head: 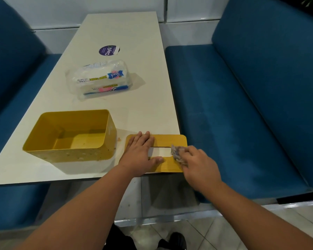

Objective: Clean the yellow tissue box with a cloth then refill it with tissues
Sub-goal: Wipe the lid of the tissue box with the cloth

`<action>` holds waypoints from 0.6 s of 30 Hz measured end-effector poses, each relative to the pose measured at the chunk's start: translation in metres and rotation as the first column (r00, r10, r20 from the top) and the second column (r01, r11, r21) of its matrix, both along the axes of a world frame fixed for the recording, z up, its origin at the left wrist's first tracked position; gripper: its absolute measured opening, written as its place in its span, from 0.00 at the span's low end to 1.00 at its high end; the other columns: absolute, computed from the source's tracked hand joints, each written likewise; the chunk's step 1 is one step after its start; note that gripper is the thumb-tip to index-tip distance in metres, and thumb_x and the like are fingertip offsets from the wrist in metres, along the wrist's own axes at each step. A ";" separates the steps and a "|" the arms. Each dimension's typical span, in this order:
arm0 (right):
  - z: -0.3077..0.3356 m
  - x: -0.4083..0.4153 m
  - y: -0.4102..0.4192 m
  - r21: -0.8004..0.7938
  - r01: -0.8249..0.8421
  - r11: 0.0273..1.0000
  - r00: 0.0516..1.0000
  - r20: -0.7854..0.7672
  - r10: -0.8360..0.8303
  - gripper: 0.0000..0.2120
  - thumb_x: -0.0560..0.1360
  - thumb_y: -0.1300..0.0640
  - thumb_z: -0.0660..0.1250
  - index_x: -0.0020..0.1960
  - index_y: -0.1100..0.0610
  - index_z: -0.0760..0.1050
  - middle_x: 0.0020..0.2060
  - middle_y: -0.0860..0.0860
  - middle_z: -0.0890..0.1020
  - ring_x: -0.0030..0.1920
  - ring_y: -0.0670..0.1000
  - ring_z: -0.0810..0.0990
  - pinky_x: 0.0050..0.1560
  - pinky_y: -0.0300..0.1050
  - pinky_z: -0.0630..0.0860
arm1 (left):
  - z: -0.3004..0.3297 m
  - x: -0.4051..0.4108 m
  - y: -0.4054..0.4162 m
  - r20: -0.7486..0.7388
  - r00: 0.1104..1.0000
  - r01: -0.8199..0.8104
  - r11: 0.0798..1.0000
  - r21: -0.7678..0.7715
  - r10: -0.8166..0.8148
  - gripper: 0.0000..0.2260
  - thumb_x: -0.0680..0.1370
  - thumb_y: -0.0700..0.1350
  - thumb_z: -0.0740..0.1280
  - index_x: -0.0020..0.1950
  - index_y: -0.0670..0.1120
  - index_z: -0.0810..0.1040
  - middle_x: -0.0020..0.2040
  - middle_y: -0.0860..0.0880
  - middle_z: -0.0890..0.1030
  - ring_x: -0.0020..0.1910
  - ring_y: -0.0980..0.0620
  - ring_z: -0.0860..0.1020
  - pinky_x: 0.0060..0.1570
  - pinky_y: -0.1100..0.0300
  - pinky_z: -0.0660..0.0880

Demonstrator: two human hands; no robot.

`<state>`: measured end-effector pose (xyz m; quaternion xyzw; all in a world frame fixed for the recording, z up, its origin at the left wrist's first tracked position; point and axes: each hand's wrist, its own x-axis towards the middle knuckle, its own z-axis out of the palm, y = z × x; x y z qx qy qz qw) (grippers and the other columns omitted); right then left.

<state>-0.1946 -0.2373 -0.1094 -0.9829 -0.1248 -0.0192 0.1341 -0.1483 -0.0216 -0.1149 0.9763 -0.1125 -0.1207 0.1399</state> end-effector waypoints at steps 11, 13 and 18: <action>0.000 -0.025 -0.002 0.022 -0.090 0.996 0.996 -0.020 0.091 0.12 0.71 0.53 0.70 0.55 0.52 0.78 0.49 0.48 0.78 0.40 0.49 0.74 0.29 0.41 0.66 | 0.003 0.000 -0.002 -0.002 1.000 -0.022 1.000 -0.003 0.022 0.38 0.75 0.68 0.58 0.79 0.51 0.50 0.79 0.53 0.45 0.77 0.52 0.39 0.75 0.51 0.40; -0.004 -0.027 -0.008 -0.002 -0.145 0.989 0.989 0.000 0.145 0.13 0.70 0.52 0.71 0.55 0.51 0.79 0.49 0.47 0.79 0.40 0.49 0.74 0.29 0.40 0.65 | 0.002 0.001 -0.001 -0.005 1.000 -0.020 1.000 0.003 0.020 0.38 0.75 0.68 0.58 0.79 0.51 0.50 0.79 0.53 0.45 0.77 0.52 0.39 0.75 0.51 0.40; 0.000 -0.004 -0.001 0.021 0.025 0.999 1.000 0.010 -0.026 0.10 0.72 0.54 0.68 0.54 0.52 0.80 0.49 0.48 0.78 0.42 0.50 0.74 0.30 0.41 0.65 | 0.004 0.003 -0.002 0.000 0.999 -0.046 0.999 0.018 0.046 0.38 0.75 0.68 0.57 0.79 0.51 0.49 0.79 0.53 0.44 0.77 0.51 0.39 0.75 0.51 0.39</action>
